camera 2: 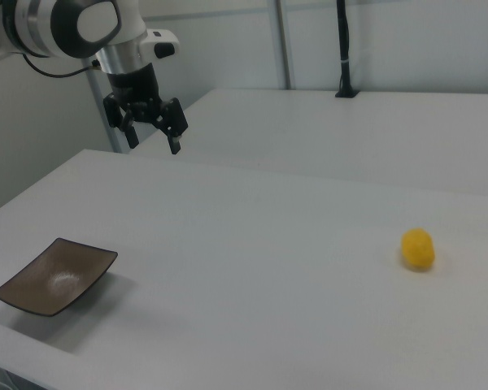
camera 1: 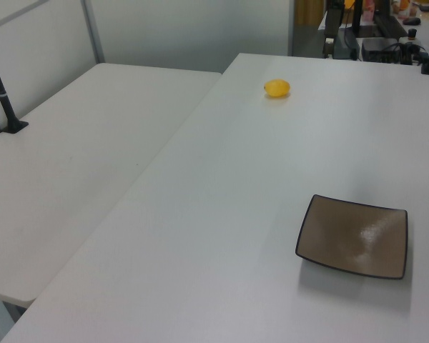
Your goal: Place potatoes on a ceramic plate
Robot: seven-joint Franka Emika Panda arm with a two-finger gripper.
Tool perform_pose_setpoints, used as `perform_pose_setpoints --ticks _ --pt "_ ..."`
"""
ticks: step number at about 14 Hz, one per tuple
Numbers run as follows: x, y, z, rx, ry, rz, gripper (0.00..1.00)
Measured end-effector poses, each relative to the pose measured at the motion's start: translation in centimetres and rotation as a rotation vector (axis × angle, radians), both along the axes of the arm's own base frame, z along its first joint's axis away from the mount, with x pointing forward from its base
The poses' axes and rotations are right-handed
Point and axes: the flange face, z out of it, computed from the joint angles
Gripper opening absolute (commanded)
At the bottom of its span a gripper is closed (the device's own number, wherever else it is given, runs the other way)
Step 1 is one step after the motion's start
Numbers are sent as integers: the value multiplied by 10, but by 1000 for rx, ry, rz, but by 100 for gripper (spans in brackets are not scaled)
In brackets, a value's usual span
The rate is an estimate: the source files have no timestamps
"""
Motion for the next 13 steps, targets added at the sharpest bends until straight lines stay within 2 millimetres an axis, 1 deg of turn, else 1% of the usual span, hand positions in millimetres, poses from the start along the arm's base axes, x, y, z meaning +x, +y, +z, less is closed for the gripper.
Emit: perform_pose_setpoints --ticks 13 --pt "0 -4 -7 -2 13 -1 100"
